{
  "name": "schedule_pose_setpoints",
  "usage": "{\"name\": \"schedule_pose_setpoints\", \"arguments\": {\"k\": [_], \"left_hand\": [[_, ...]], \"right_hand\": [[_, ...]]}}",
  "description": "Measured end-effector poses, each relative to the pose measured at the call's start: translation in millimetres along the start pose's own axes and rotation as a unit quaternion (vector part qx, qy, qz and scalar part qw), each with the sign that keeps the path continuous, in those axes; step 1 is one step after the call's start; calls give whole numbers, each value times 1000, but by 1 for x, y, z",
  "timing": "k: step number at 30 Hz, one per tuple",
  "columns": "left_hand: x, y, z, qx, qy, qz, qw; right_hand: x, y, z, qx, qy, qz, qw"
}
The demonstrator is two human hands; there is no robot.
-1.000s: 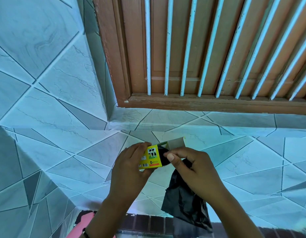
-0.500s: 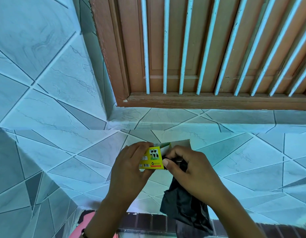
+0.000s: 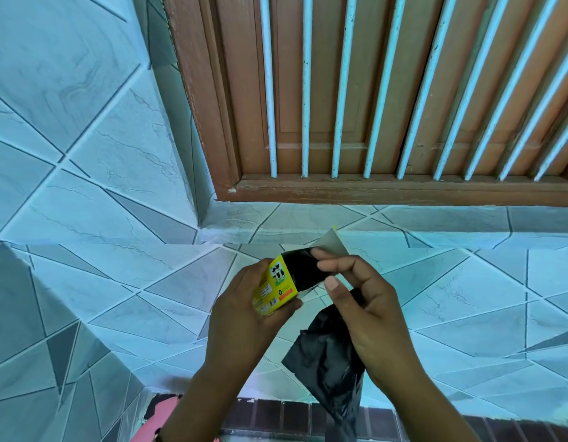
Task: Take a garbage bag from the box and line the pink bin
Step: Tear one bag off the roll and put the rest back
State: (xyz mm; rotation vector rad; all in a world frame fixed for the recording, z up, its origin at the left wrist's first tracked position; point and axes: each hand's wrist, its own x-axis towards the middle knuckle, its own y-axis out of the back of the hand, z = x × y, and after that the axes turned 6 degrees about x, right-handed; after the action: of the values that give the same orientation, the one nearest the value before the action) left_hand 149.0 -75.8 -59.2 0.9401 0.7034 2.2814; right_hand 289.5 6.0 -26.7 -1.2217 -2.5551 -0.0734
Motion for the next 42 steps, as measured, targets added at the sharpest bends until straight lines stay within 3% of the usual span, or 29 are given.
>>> {"name": "schedule_pose_setpoints", "arguments": {"k": [3,7,11,17,26,31,33,36,38,40,42], "left_hand": [[-2,1,4,-34,-5,-22,999],[-2,2,9,-34,-30,-18,999],[-1,4,7,-14,-30,-31,999],[-1,4,-1,37,-32,-49,998],[-3,-1,-1,129,-61,-75,987],[-8,-8,-7,139,-67,-78,985],[-8,-10,-9,142,-65,-69,985],[-7,-12,-12,136,-55,-63,987],[-6,-14,-13,139,-62,-53,987],[-5,-15,-14,150,-67,-46,985],[-4,-17,-15,154,-65,-42,985]], "right_hand": [[2,3,2,-117,77,19,990],[3,3,13,-274,176,65,943],[1,0,15,-327,222,109,912],[11,9,24,-319,179,12,931],[6,4,42,-272,146,35,951],[4,1,43,-228,96,-12,969],[1,1,38,-232,135,12,963],[3,6,32,-219,158,112,956],[9,9,31,-189,81,142,968],[13,10,32,-122,0,125,985],[11,7,32,-81,-26,117,990]]}}
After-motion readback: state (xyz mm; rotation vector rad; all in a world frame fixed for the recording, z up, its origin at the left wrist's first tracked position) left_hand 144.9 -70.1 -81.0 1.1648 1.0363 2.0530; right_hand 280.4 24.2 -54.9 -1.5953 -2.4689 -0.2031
